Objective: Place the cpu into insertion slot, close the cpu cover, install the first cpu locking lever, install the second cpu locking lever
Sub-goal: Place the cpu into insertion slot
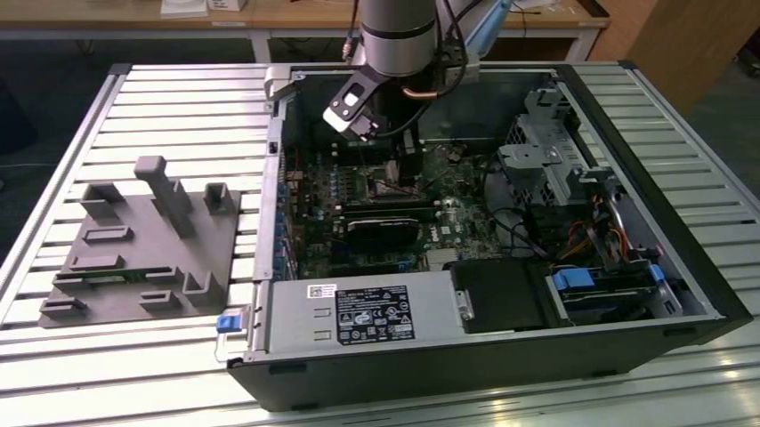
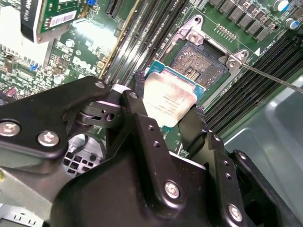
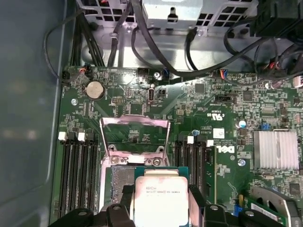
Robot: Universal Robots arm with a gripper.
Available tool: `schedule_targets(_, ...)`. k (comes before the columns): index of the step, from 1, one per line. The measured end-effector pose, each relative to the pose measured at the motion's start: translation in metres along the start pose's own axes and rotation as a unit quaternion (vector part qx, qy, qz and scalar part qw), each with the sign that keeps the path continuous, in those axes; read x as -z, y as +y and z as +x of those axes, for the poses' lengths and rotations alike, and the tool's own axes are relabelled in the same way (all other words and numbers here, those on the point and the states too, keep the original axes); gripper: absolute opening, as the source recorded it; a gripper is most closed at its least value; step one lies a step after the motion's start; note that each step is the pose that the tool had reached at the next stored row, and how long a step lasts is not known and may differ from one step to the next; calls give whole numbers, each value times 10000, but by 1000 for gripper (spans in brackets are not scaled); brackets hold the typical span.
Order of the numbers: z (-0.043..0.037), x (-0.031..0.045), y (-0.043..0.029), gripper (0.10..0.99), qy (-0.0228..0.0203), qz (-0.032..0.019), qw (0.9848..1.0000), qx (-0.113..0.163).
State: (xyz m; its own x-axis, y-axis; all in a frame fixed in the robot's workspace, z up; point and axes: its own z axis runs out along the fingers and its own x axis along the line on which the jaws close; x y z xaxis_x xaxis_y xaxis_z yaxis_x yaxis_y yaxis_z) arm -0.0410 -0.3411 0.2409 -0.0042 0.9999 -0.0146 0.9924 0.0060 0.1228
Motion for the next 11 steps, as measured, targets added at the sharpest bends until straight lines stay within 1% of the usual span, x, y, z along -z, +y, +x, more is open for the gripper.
schedule_targets(6,47,-45,-5,537,6,24,10000,3)
schedule_targets(11,96,-86,-10,537,12,33,10000,4)
